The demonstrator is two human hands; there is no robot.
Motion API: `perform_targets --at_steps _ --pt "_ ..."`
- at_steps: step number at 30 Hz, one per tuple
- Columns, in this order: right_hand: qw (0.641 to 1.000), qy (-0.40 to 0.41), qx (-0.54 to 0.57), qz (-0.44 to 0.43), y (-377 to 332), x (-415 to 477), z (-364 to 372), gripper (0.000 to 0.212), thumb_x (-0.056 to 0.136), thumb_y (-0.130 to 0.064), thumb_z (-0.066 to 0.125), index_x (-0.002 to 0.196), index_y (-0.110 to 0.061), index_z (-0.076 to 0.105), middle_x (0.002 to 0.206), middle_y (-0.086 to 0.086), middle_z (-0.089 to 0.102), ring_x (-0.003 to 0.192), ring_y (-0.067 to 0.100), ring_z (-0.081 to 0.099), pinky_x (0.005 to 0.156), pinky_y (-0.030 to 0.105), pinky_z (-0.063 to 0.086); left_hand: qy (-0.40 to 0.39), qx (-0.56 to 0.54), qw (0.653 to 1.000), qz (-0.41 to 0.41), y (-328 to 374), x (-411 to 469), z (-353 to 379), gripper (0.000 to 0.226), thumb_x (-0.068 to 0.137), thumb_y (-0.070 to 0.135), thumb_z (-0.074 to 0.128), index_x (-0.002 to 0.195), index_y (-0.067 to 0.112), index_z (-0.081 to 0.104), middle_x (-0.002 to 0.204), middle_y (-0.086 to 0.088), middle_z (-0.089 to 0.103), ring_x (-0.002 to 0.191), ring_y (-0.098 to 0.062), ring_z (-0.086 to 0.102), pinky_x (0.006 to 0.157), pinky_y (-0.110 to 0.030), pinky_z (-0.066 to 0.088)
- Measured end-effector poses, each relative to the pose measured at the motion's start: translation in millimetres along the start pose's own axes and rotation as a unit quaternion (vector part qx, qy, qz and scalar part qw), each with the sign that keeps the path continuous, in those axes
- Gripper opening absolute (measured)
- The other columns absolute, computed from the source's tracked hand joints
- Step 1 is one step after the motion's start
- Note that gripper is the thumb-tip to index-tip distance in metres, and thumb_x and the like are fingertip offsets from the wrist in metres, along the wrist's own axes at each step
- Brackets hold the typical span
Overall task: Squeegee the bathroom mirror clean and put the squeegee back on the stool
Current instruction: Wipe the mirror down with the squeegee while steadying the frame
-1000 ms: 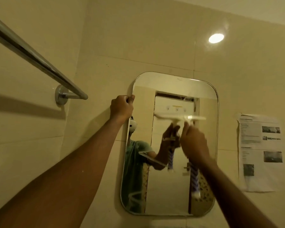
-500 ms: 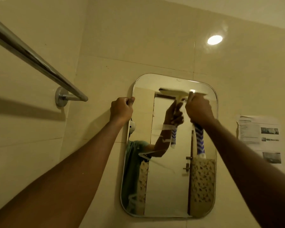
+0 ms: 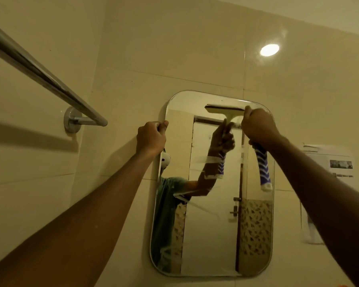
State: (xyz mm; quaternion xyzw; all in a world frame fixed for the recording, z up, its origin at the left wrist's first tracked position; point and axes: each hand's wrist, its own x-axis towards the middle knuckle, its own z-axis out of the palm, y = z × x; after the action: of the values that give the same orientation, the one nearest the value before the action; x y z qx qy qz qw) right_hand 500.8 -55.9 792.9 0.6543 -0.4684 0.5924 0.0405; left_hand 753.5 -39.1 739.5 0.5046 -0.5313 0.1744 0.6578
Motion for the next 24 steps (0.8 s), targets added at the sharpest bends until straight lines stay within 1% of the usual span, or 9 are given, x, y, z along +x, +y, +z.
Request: perform_targets --at_steps 2,5,8,12,14,16,19,22,24 --pt "1.000 -0.020 0.008 -0.004 17 -27 13 0.049 0.106 -0.040 0.026 0.080 -0.009 0.054 0.061 0.005 0.055 0.044 0.013 0.051 0.040 0.023 0.041 0.002 0.005 1.000 0.007 -1 1 -1 0.046 0.099 0.038 0.045 0.069 0.005 0.057 0.056 -0.001 0.052 0.055 -0.017 0.048 0.049 -0.029 0.033" --pt "0.999 -0.048 0.002 0.011 47 -84 32 0.052 0.106 -0.038 0.024 0.072 -0.012 0.054 0.055 0.002 0.052 0.039 0.010 0.047 0.033 0.015 0.033 0.002 -0.009 1.000 0.008 -3 2 0 0.050 0.098 0.040 0.045 0.073 0.000 0.061 0.065 -0.012 0.062 0.063 -0.028 0.057 0.059 -0.039 0.045" --pt "0.996 -0.080 -0.025 0.019 50 -107 31 0.052 0.106 -0.038 0.026 0.070 -0.012 0.054 0.055 0.002 0.053 0.038 0.009 0.047 0.034 0.015 0.033 0.003 -0.016 1.000 0.013 -4 2 2 0.049 0.098 0.040 0.046 0.074 0.000 0.061 0.068 -0.014 0.064 0.066 -0.031 0.060 0.061 -0.041 0.049" --pt "0.999 -0.030 -0.013 -0.005 18 -51 8 0.053 0.106 -0.039 0.028 0.073 -0.009 0.056 0.056 0.003 0.052 0.041 0.013 0.050 0.041 0.022 0.041 0.001 -0.013 1.000 0.017 -3 0 1 0.043 0.098 0.038 0.046 0.069 0.009 0.055 0.058 -0.003 0.053 0.057 -0.020 0.050 0.053 -0.030 0.036" --pt "1.000 0.005 0.001 -0.003 7 -22 1 0.055 0.106 -0.041 0.026 0.082 -0.004 0.060 0.058 0.005 0.054 0.043 0.016 0.054 0.043 0.025 0.046 -0.004 -0.012 1.000 0.016 -3 0 1 0.045 0.098 0.039 0.046 0.068 0.007 0.055 0.055 0.000 0.050 0.056 -0.018 0.048 0.053 -0.030 0.033" --pt "1.000 0.007 0.011 -0.011 10 -19 6 0.052 0.106 -0.041 0.025 0.089 -0.005 0.060 0.060 0.004 0.055 0.045 0.016 0.055 0.042 0.026 0.046 -0.006 -0.015 1.000 0.011 -4 1 -1 0.049 0.098 0.039 0.046 0.069 0.001 0.057 0.055 -0.002 0.049 0.056 -0.020 0.047 0.054 -0.030 0.033" --pt "1.000 -0.021 0.010 -0.007 35 -73 33 0.050 0.106 -0.038 0.024 0.078 -0.012 0.057 0.058 0.000 0.052 0.043 0.008 0.047 0.040 0.019 0.035 -0.005 -0.020 1.000 0.005 -4 0 -1 0.052 0.098 0.039 0.046 0.071 -0.004 0.058 0.054 -0.005 0.049 0.057 -0.023 0.046 0.055 -0.032 0.033" --pt "0.998 -0.056 0.000 -0.004 57 -139 54 0.049 0.105 -0.039 0.023 0.071 -0.018 0.051 0.056 -0.002 0.052 0.044 0.007 0.047 0.042 0.019 0.035 -0.007 -0.024 1.000 0.001 -1 -2 -2 0.052 0.098 0.039 0.046 0.073 -0.004 0.059 0.057 -0.007 0.051 0.058 -0.024 0.047 0.056 -0.034 0.036" --pt "0.997 -0.076 -0.025 0.000 56 -151 53 0.048 0.105 -0.038 0.024 0.070 -0.018 0.049 0.057 -0.002 0.051 0.044 0.007 0.047 0.042 0.018 0.033 -0.013 -0.025 1.000 0.001 0 -2 -3 0.050 0.098 0.039 0.045 0.072 -0.002 0.058 0.056 -0.005 0.049 0.059 -0.023 0.049 0.057 -0.035 0.038"
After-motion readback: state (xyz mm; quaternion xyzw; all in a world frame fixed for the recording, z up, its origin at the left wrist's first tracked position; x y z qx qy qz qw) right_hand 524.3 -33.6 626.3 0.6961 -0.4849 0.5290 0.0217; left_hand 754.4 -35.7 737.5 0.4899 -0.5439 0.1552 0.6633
